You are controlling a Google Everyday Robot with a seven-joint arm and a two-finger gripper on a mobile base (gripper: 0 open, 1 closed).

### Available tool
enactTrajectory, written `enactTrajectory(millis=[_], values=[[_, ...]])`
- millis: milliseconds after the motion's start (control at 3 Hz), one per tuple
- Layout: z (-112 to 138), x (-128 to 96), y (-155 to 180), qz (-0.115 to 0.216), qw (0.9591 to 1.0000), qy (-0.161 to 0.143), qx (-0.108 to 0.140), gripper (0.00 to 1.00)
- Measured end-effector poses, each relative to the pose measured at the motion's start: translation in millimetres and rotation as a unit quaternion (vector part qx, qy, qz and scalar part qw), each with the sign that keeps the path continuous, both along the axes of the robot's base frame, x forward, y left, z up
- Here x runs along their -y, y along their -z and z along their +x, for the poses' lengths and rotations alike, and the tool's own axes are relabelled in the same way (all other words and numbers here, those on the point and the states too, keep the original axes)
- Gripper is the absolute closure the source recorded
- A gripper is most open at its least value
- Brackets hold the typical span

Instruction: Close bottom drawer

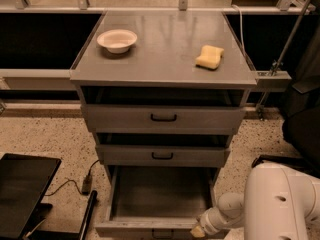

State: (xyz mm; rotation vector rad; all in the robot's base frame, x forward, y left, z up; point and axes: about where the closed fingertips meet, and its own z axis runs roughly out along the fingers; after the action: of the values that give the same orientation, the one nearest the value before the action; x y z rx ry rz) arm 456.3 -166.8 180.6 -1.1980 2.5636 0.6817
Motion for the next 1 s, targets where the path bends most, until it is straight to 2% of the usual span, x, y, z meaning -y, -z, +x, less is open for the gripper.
enactTrajectory(millis=[333, 1000], values=[[0.0, 0.0, 0.0, 0.0, 1.0, 0.0, 0.0, 0.81], [-0.1, -0.1, 0.0, 0.0, 1.0, 0.0, 0.0, 0.35]])
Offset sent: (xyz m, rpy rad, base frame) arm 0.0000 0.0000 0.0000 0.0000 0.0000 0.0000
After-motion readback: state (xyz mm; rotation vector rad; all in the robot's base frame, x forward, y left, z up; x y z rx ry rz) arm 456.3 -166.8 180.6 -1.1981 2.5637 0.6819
